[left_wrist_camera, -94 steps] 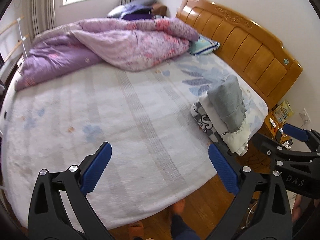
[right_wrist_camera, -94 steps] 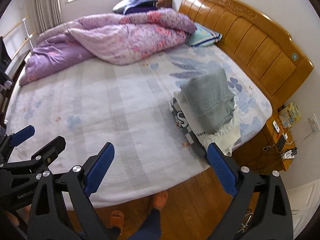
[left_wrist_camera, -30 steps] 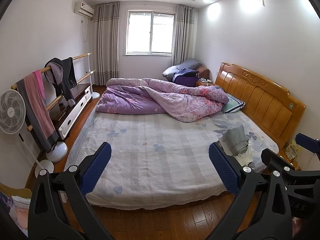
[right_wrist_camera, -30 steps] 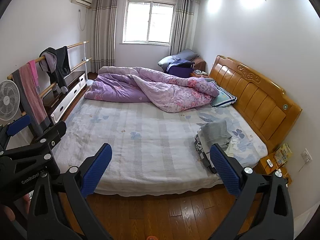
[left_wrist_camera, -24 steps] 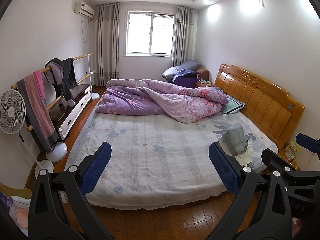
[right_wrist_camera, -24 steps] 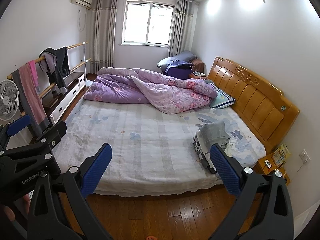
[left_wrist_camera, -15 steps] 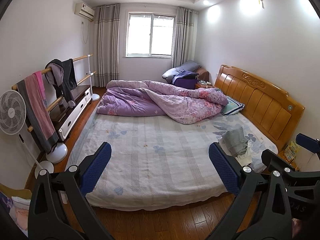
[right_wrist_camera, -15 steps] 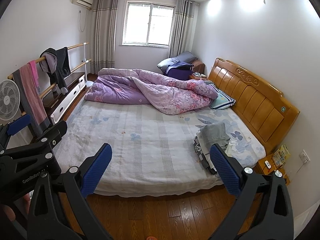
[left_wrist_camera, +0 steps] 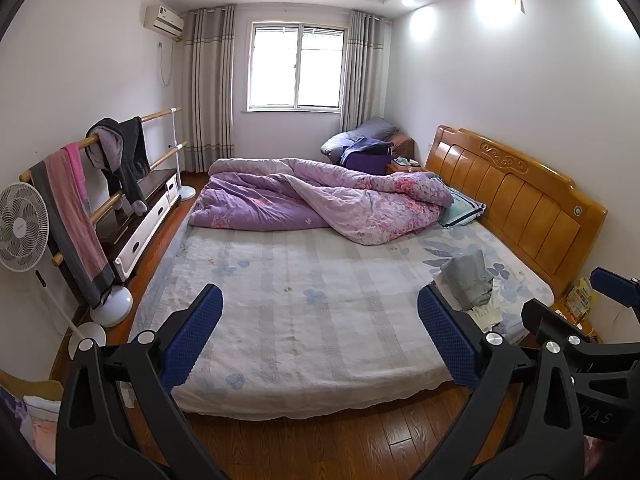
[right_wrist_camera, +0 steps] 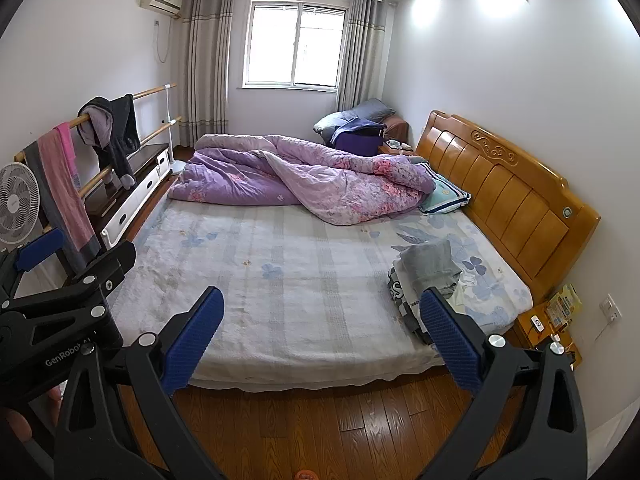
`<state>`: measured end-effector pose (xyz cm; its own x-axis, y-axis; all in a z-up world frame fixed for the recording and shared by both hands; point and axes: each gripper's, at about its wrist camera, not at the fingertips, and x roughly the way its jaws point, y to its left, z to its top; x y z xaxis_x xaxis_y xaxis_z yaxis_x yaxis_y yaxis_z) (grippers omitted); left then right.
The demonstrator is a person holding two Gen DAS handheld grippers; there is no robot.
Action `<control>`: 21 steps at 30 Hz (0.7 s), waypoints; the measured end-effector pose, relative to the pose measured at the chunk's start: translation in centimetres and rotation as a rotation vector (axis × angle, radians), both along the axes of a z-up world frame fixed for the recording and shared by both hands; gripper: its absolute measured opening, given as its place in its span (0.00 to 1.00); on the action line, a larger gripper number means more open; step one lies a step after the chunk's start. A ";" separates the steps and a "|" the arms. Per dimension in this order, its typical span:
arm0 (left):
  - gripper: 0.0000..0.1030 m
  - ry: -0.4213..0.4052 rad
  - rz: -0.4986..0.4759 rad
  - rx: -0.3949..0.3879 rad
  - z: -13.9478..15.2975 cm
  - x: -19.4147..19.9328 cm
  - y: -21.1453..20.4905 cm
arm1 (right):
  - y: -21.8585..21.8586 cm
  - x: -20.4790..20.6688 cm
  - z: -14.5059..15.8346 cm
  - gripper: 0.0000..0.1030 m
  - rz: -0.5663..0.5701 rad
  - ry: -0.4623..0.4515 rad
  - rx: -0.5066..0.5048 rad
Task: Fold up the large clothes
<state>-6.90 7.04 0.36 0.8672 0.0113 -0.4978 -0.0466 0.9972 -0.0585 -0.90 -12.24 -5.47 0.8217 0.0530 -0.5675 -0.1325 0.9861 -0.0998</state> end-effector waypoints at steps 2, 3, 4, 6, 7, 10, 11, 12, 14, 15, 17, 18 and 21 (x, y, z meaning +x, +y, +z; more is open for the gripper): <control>0.95 0.000 0.000 0.000 0.1 0.0 -0.1 | 0.0 0.0 0.0 0.92 0.000 0.000 -0.002; 0.95 0.000 -0.001 -0.001 0.1 0.1 -0.1 | -0.1 0.0 0.0 0.92 -0.001 0.001 -0.001; 0.95 0.000 0.000 0.000 0.0 0.0 -0.1 | 0.0 0.0 0.0 0.92 -0.001 0.002 -0.001; 0.95 0.002 0.001 0.000 0.0 0.0 -0.2 | 0.0 0.0 0.0 0.92 0.002 0.001 -0.001; 0.95 0.001 0.001 -0.001 -0.1 -0.1 -0.3 | 0.0 0.0 0.0 0.92 0.001 0.001 -0.001; 0.95 0.001 0.002 -0.001 -0.1 -0.1 -0.4 | 0.0 0.0 0.0 0.92 0.000 0.003 -0.001; 0.95 0.000 0.002 -0.001 -0.1 -0.1 -0.4 | 0.0 0.0 0.0 0.92 0.000 0.002 0.000; 0.95 0.000 0.002 -0.001 -0.1 -0.1 -0.4 | 0.0 0.0 0.0 0.92 0.001 0.002 0.000; 0.95 -0.001 0.001 0.000 -0.1 -0.1 -0.4 | -0.1 0.0 0.0 0.92 0.000 0.001 -0.001; 0.95 -0.004 -0.001 0.003 0.0 -0.1 -0.5 | -0.1 0.1 0.0 0.92 0.001 0.002 -0.002; 0.95 -0.003 -0.002 0.004 0.0 0.0 -0.4 | -0.1 0.1 0.0 0.92 0.001 0.003 0.000; 0.95 -0.003 -0.005 0.005 0.0 0.1 -0.4 | -0.1 0.0 -0.1 0.92 0.001 0.004 0.001; 0.95 -0.003 -0.020 0.004 0.2 0.6 0.2 | -0.2 0.0 -0.1 0.92 0.000 0.006 0.000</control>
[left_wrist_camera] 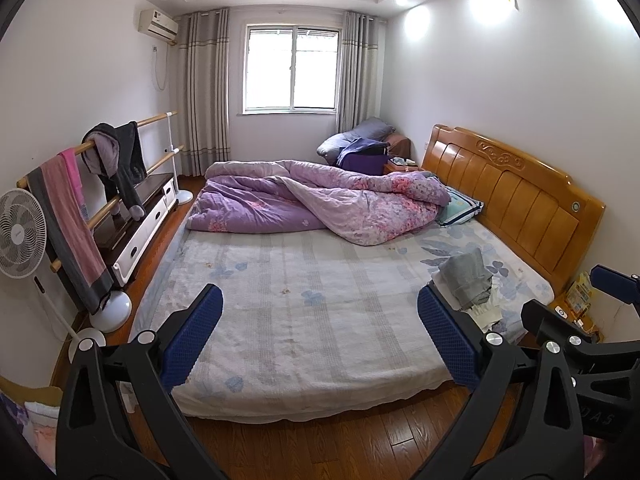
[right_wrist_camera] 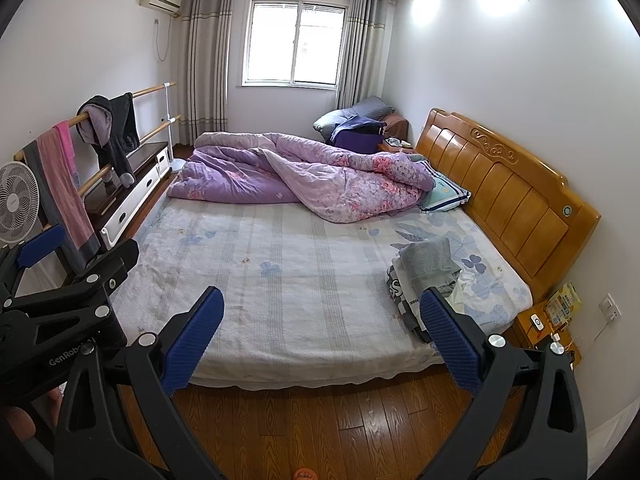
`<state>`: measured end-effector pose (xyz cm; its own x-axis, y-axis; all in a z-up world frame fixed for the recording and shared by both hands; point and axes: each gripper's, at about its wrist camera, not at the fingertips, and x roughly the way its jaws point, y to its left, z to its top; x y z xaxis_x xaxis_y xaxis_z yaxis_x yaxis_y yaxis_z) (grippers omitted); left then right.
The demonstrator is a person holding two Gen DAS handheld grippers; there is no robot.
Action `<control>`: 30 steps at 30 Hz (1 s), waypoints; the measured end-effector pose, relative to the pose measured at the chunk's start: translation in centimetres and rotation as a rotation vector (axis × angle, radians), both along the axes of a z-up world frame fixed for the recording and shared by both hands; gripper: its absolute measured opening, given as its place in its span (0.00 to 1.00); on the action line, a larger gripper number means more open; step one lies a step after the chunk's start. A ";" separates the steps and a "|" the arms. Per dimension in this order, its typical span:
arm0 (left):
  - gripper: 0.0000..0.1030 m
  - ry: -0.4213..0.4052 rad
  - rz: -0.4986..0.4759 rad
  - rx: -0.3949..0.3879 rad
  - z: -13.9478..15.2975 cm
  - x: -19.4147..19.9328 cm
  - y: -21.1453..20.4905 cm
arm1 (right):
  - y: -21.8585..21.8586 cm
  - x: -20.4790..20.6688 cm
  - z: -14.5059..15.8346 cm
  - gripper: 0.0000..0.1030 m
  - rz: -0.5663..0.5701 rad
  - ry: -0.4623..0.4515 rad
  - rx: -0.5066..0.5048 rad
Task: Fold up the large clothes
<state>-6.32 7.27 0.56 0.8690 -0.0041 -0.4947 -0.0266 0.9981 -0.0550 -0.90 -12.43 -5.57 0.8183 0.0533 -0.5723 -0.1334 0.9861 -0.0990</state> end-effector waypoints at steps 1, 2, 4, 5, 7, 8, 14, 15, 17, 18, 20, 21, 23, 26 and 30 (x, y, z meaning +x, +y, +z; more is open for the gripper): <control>0.95 0.001 -0.003 0.000 0.0 0.1 0.2 | 0.0 -0.1 -0.1 0.92 -0.001 0.002 0.000; 0.95 -0.001 -0.003 -0.001 0.1 0.2 0.2 | 0.0 -0.1 -0.1 0.92 -0.001 0.002 0.000; 0.95 0.002 -0.005 -0.001 0.1 0.3 0.5 | 0.0 -0.2 -0.1 0.92 -0.003 0.003 -0.002; 0.95 0.001 -0.005 -0.002 0.1 0.3 0.5 | -0.1 -0.1 -0.1 0.92 -0.003 0.003 -0.001; 0.95 0.004 -0.008 -0.003 0.0 0.4 0.7 | -0.1 -0.2 -0.1 0.92 -0.003 0.004 -0.003; 0.95 0.004 -0.008 -0.003 -0.1 0.4 0.7 | -0.2 -0.2 -0.1 0.92 -0.003 0.004 -0.004; 0.95 0.009 -0.006 -0.005 -0.5 0.5 0.8 | -0.1 -0.2 0.0 0.92 -0.004 0.007 -0.003; 0.95 0.011 -0.006 -0.005 -0.4 0.6 0.8 | -0.1 -0.3 0.0 0.92 -0.005 0.007 -0.003; 0.95 0.009 -0.006 -0.004 -0.6 0.4 0.7 | -0.2 -0.1 0.0 0.92 -0.004 0.007 -0.003; 0.95 0.009 -0.005 -0.004 -0.5 0.5 0.7 | -0.2 -0.2 0.0 0.92 -0.005 0.006 -0.002; 0.95 0.009 -0.007 -0.004 -0.6 0.4 0.8 | -0.2 -0.1 0.0 0.92 -0.004 0.007 -0.002; 0.95 0.010 -0.007 -0.003 -0.6 0.6 0.8 | -0.3 0.0 0.0 0.92 -0.003 0.007 -0.002; 0.95 0.009 -0.005 -0.001 -0.6 0.5 0.7 | -0.3 -0.1 0.0 0.92 -0.003 0.008 -0.001; 0.95 0.009 -0.004 -0.002 -0.6 0.4 0.8 | -0.2 -0.1 0.0 0.92 -0.003 0.007 -0.001; 0.95 0.007 -0.003 0.001 -0.7 0.2 0.7 | -0.3 -0.1 0.0 0.92 -0.003 0.008 -0.001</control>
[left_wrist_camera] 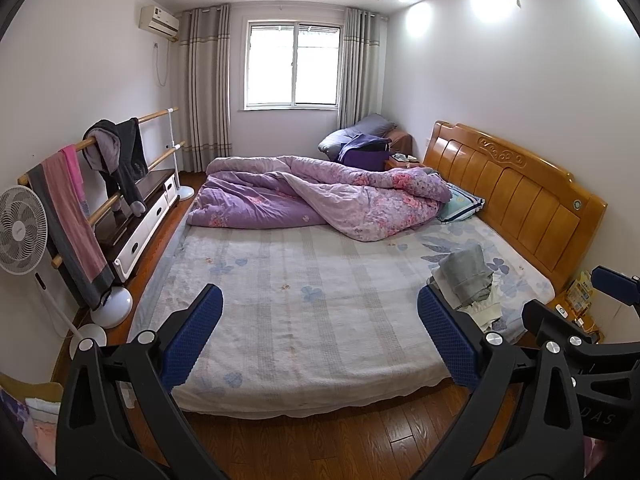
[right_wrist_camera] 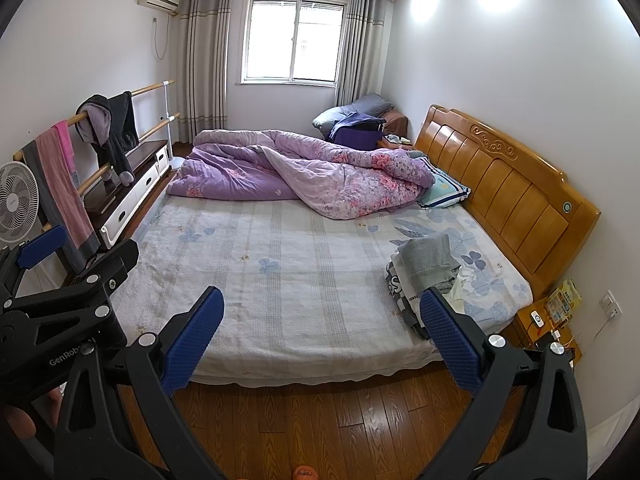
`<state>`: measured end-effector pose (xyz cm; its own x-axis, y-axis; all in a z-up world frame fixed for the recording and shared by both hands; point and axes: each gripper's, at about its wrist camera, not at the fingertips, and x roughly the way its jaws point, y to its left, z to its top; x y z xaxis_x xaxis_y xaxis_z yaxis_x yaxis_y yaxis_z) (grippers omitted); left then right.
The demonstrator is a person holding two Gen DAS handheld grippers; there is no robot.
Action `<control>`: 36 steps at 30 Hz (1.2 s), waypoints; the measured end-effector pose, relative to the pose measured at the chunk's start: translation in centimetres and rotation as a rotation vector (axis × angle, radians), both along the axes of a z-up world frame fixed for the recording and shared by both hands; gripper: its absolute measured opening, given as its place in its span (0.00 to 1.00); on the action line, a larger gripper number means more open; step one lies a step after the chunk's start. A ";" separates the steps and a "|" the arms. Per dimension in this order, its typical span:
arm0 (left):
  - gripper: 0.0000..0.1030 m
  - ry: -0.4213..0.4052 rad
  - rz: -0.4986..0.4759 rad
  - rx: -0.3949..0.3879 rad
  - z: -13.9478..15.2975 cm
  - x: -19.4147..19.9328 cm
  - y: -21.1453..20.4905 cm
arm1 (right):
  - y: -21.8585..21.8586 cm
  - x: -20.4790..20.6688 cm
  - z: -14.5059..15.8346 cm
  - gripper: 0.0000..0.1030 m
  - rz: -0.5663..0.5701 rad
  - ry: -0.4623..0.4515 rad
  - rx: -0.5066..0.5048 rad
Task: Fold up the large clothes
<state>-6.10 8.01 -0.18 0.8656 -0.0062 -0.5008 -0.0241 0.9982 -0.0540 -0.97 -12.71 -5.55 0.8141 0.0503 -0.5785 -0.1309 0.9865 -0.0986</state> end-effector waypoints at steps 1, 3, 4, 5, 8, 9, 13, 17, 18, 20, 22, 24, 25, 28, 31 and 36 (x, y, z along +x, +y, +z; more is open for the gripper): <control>0.95 -0.001 0.001 0.001 0.0 0.0 0.1 | 0.0 -0.1 0.0 0.92 0.000 0.000 0.001; 0.95 0.000 0.002 0.002 -0.2 -0.1 0.2 | 0.0 0.0 0.0 0.92 0.000 0.001 0.001; 0.95 -0.001 0.003 0.002 -0.2 -0.1 0.2 | 0.0 -0.1 0.0 0.92 0.000 0.001 0.001; 0.95 0.000 0.002 0.002 -0.2 -0.2 0.1 | -0.1 0.0 0.0 0.92 0.000 0.000 -0.001; 0.95 -0.001 0.002 0.002 -0.2 -0.2 0.0 | 0.0 0.0 0.0 0.92 0.000 0.002 0.000; 0.95 -0.001 0.002 0.003 -0.2 -0.1 0.2 | 0.0 -0.1 0.0 0.92 -0.001 0.001 0.001; 0.95 -0.001 0.001 0.002 -0.2 -0.1 0.0 | -0.1 0.0 0.0 0.92 0.000 0.001 0.000; 0.95 0.000 0.000 0.002 -0.3 -0.1 0.1 | -0.1 -0.1 0.0 0.92 -0.001 0.001 -0.002; 0.95 0.000 0.000 0.003 -0.3 0.0 0.1 | 0.0 0.0 0.1 0.92 -0.002 0.000 0.000; 0.95 -0.001 0.000 0.004 -0.3 -0.1 0.0 | 0.0 -0.1 0.1 0.92 -0.002 0.001 0.000; 0.95 -0.001 0.000 0.004 -0.3 0.0 0.1 | -0.1 0.0 0.1 0.92 -0.002 0.001 0.001; 0.95 0.000 -0.001 0.005 -0.3 0.0 0.1 | -0.1 0.0 0.1 0.92 -0.002 0.001 -0.001; 0.95 -0.001 0.000 0.004 -0.3 0.0 0.1 | 0.0 0.0 0.1 0.92 -0.003 0.001 0.000; 0.95 0.001 -0.002 0.003 -0.3 0.1 0.2 | 0.0 -0.1 0.1 0.92 -0.003 0.001 -0.002; 0.95 0.000 -0.002 0.005 -0.3 0.0 0.1 | 0.0 0.0 0.1 0.92 -0.004 0.001 -0.001; 0.95 0.000 -0.004 0.004 -0.3 0.1 0.1 | 0.0 -0.1 0.0 0.92 -0.001 0.003 -0.001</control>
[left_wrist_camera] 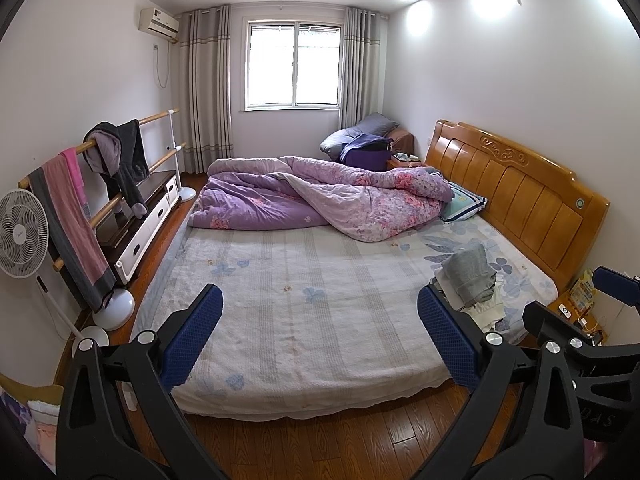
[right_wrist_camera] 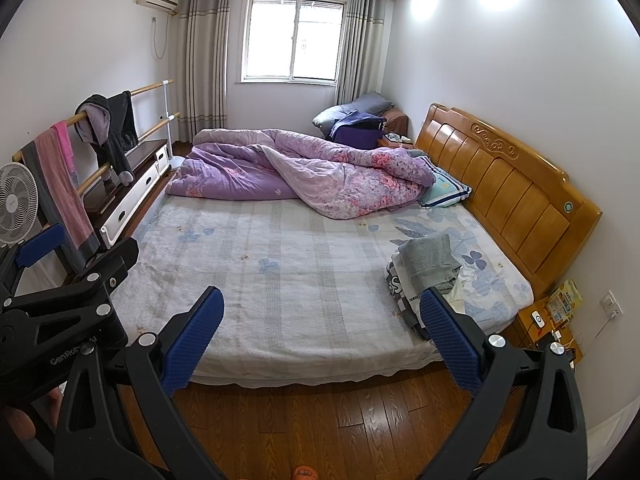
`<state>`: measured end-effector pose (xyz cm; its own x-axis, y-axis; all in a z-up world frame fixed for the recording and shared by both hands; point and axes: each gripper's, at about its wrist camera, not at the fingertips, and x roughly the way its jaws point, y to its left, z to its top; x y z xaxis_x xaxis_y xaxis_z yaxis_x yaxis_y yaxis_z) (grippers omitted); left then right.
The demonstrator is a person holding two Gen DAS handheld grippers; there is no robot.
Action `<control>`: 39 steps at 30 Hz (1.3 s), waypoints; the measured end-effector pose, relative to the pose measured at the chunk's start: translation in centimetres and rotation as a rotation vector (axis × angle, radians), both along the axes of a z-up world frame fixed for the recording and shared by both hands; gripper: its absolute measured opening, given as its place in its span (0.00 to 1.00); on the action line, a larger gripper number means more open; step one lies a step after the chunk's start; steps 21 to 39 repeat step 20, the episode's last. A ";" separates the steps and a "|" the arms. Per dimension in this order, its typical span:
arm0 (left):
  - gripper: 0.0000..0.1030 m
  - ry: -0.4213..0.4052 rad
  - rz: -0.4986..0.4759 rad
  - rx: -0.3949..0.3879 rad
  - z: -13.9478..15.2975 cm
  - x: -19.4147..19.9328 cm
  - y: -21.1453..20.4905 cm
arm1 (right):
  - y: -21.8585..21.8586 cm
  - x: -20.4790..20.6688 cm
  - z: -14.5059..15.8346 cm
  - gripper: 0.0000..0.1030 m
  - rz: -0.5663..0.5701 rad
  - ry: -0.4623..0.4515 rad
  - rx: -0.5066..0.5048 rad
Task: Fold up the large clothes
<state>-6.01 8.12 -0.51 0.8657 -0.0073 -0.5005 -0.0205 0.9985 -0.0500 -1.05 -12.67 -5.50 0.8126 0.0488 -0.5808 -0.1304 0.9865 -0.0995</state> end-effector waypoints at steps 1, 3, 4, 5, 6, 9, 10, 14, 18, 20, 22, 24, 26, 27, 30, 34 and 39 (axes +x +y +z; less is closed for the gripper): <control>0.95 0.000 -0.001 0.001 0.0 0.0 0.0 | 0.0 0.0 -0.1 0.92 0.000 0.000 -0.001; 0.95 0.000 -0.001 0.001 0.0 0.0 0.1 | 0.0 -0.1 -0.1 0.92 -0.001 0.001 0.001; 0.95 0.000 -0.001 0.001 0.0 0.1 0.1 | 0.0 -0.1 -0.1 0.92 -0.001 0.002 0.002; 0.95 0.000 -0.002 0.001 0.0 0.1 0.1 | 0.0 -0.1 -0.1 0.92 0.000 0.002 0.003; 0.95 0.000 -0.003 0.002 0.0 0.1 0.1 | 0.0 -0.1 -0.1 0.92 0.000 0.001 0.001; 0.95 0.001 -0.002 0.002 0.0 0.1 0.1 | 0.0 -0.1 -0.1 0.92 -0.002 0.001 -0.001; 0.95 0.001 -0.002 0.002 0.0 0.1 0.1 | 0.0 -0.1 -0.1 0.92 -0.002 0.003 0.000; 0.95 0.000 -0.005 0.003 -0.1 0.1 0.1 | 0.1 0.0 -0.1 0.92 -0.001 0.003 -0.001; 0.95 0.004 -0.005 0.003 0.0 0.0 0.3 | 0.1 0.0 -0.1 0.92 -0.003 0.004 -0.001; 0.95 0.004 -0.003 0.002 0.0 0.1 0.3 | 0.2 0.0 -0.1 0.92 -0.004 0.006 -0.001; 0.95 0.004 -0.003 0.002 0.0 0.1 0.3 | 0.2 0.0 -0.1 0.92 -0.004 0.006 -0.001; 0.95 0.004 -0.003 0.002 0.0 0.1 0.3 | 0.2 0.0 -0.1 0.92 -0.004 0.006 -0.001; 0.95 0.004 -0.003 0.002 0.0 0.1 0.3 | 0.2 0.0 -0.1 0.92 -0.004 0.006 -0.001; 0.95 0.004 -0.003 0.002 0.0 0.1 0.3 | 0.2 0.0 -0.1 0.92 -0.004 0.006 -0.001; 0.95 0.004 -0.003 0.002 0.0 0.1 0.3 | 0.2 0.0 -0.1 0.92 -0.004 0.006 -0.001; 0.95 0.004 -0.003 0.002 0.0 0.1 0.3 | 0.2 0.0 -0.1 0.92 -0.004 0.006 -0.001; 0.95 0.004 -0.003 0.002 0.0 0.1 0.3 | 0.2 0.0 -0.1 0.92 -0.004 0.006 -0.001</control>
